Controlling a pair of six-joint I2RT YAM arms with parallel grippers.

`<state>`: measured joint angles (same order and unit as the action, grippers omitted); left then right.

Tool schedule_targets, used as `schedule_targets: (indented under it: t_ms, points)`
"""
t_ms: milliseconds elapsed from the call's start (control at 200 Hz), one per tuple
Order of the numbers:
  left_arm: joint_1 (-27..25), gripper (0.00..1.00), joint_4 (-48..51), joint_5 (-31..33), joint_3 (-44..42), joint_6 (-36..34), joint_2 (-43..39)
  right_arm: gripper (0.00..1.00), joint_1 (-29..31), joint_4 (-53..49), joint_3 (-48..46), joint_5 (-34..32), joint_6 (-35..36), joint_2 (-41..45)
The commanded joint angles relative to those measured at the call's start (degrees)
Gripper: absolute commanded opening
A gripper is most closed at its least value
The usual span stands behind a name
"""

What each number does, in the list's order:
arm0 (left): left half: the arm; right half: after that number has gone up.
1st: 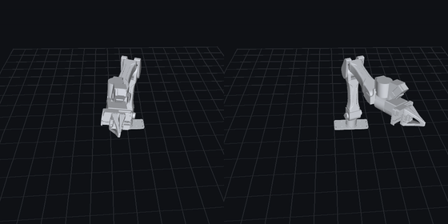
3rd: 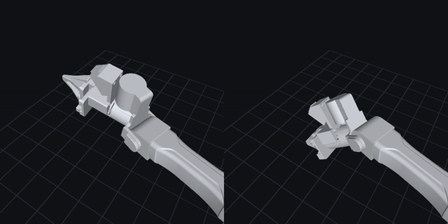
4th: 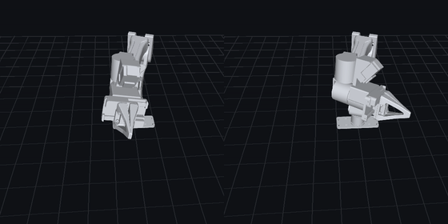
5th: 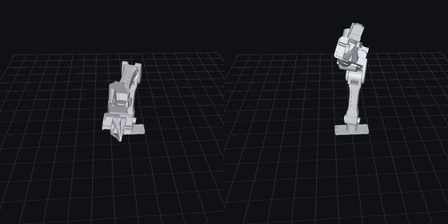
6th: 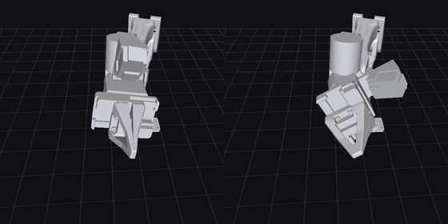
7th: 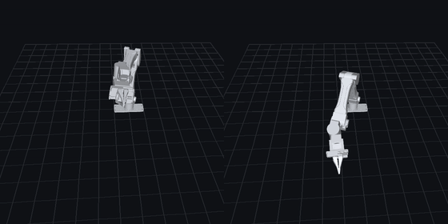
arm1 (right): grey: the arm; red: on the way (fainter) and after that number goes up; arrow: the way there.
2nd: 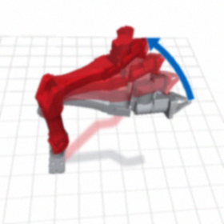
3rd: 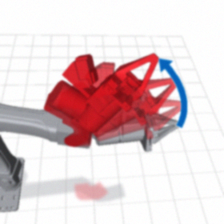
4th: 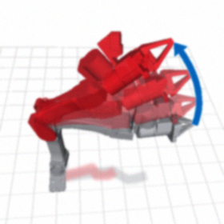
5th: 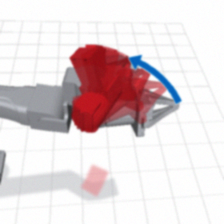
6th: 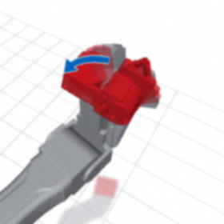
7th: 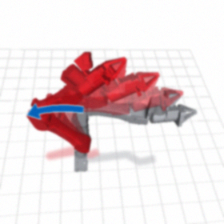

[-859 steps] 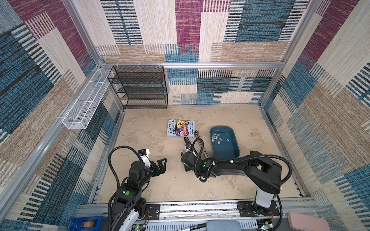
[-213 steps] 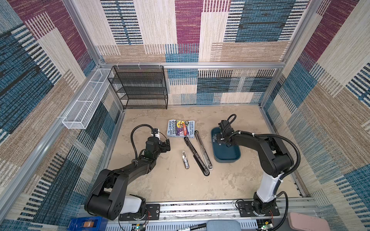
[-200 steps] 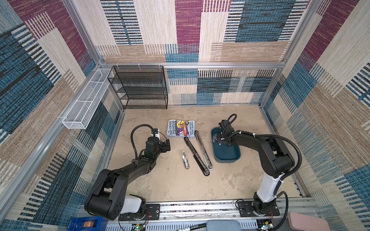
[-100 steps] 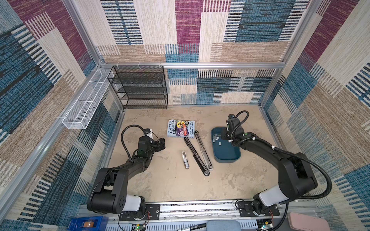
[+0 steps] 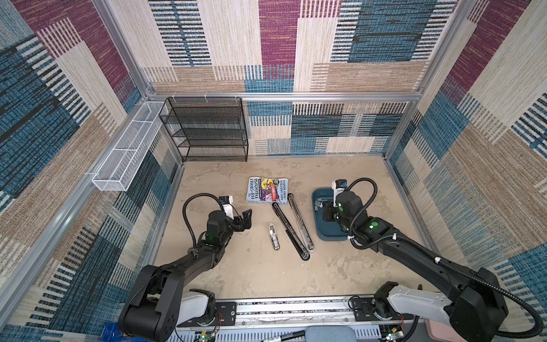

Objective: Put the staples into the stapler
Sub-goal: 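Lower the right gripper into the teal tub and grasp a staple strip, then carry the staple strip with the right gripper over the black stapler's channel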

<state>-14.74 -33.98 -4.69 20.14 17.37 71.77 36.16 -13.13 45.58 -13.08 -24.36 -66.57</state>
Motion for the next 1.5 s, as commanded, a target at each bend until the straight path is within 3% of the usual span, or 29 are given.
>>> schedule_targets:
  t_ms: [0, 265, 496, 866, 1167, 1492]
  points:
    - [-2.06, 0.96, -1.72, 2.08, 0.38, -3.34, -0.70, 0.11, 2.58, 3.71, 0.03, -0.92, -1.34, -1.72]
    - [-3.99, 0.96, 1.62, 4.34, 1.73, -4.99, 0.01, 0.10, 8.43, 11.04, 0.43, 1.48, -2.95, -9.82]
    - [-3.99, 0.95, 1.79, 3.07, 1.28, -4.99, -0.57, 0.08, 14.77, 11.13, 0.13, -1.39, -5.20, -15.20]
    - [-4.31, 0.95, 3.07, 3.54, 1.38, -4.43, -0.94, 0.08, 16.01, 6.98, -4.37, 0.86, -2.09, -12.35]
    - [-4.42, 0.94, 3.30, 3.55, 1.74, -4.53, -0.45, 0.08, 18.27, 5.52, -7.46, 0.60, -6.31, -9.24]
    - [-4.55, 0.94, 3.38, 3.63, 1.74, -4.54, -0.40, 0.07, 21.11, 3.78, -7.88, -1.10, -8.66, -11.31]
